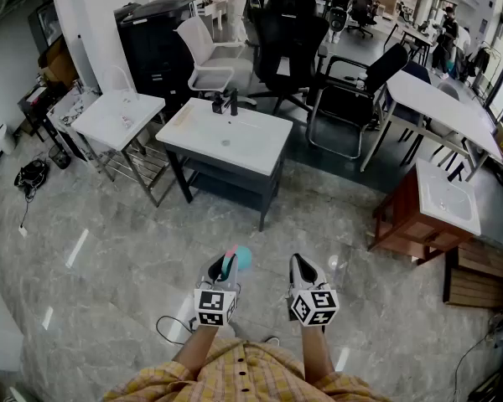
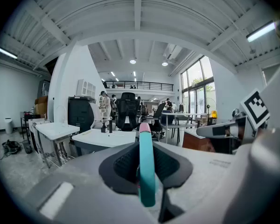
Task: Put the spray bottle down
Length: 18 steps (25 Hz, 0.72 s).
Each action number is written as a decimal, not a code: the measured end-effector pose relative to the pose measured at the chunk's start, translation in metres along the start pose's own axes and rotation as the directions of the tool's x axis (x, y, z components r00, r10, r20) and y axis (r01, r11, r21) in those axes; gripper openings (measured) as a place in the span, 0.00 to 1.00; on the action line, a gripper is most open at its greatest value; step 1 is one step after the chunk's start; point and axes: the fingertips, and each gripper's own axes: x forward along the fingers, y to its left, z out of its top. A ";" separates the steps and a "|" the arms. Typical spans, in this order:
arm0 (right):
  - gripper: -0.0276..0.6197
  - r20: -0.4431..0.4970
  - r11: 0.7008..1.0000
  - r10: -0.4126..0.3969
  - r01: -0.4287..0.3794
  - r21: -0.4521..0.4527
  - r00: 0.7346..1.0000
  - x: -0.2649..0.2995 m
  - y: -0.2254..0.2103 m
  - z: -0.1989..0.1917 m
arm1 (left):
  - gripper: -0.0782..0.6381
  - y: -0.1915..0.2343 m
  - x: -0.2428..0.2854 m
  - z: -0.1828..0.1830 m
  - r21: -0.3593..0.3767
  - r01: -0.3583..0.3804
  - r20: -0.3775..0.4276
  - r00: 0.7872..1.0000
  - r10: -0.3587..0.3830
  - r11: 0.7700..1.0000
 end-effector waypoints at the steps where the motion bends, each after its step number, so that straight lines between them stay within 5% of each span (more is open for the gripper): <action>1: 0.04 0.000 1.000 -0.001 0.001 0.000 1.000 0.002 0.002 0.000 | 0.20 0.003 0.000 0.000 -0.002 0.002 -0.002 1.000 -0.002 1.000; 18: 0.04 0.051 0.996 -0.070 0.067 0.059 0.996 0.082 0.047 0.016 | 0.20 0.089 0.041 0.020 -0.001 0.112 0.020 0.994 -0.112 0.994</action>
